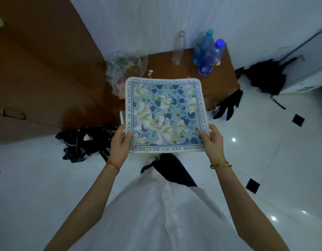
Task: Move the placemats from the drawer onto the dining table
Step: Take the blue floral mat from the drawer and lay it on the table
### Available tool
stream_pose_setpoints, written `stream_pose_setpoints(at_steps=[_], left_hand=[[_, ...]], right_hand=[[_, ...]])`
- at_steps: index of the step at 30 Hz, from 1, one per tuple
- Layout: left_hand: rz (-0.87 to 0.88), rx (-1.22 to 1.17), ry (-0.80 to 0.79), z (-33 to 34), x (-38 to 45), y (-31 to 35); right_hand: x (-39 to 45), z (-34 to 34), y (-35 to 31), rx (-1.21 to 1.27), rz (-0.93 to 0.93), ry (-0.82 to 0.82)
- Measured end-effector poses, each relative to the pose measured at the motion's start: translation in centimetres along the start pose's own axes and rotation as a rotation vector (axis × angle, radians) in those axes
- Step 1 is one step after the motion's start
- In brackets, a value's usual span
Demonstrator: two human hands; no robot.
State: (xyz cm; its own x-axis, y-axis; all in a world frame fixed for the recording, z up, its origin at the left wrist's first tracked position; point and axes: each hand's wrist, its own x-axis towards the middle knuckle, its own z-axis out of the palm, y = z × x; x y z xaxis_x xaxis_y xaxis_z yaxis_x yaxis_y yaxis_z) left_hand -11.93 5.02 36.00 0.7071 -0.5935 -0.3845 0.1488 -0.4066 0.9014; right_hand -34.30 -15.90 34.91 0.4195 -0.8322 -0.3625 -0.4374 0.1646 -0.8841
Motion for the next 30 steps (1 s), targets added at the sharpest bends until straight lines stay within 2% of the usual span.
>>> stream_pose_setpoints(at_steps=[10,17,22,30], left_hand=[[0.184,0.04,-0.22,4.4,-2.6,6.2],[0.268,0.061,-0.439,11.1,-5.4,10.3],[0.286,0.124,-0.621,18.0,-7.5,11.1],[0.42,0.235,-0.943,34.6,-16.7,11.8]], right_hand=[[-8.7,-7.0,-0.8,0.138,-0.035,0.272],[-15.0,-13.1,0.4,0.229,-0.066,0.49],[-20.2,-18.1,3.4,0.261,-0.044,0.702],[-31.3,-29.5,10.7,0.246,0.098,1.019]])
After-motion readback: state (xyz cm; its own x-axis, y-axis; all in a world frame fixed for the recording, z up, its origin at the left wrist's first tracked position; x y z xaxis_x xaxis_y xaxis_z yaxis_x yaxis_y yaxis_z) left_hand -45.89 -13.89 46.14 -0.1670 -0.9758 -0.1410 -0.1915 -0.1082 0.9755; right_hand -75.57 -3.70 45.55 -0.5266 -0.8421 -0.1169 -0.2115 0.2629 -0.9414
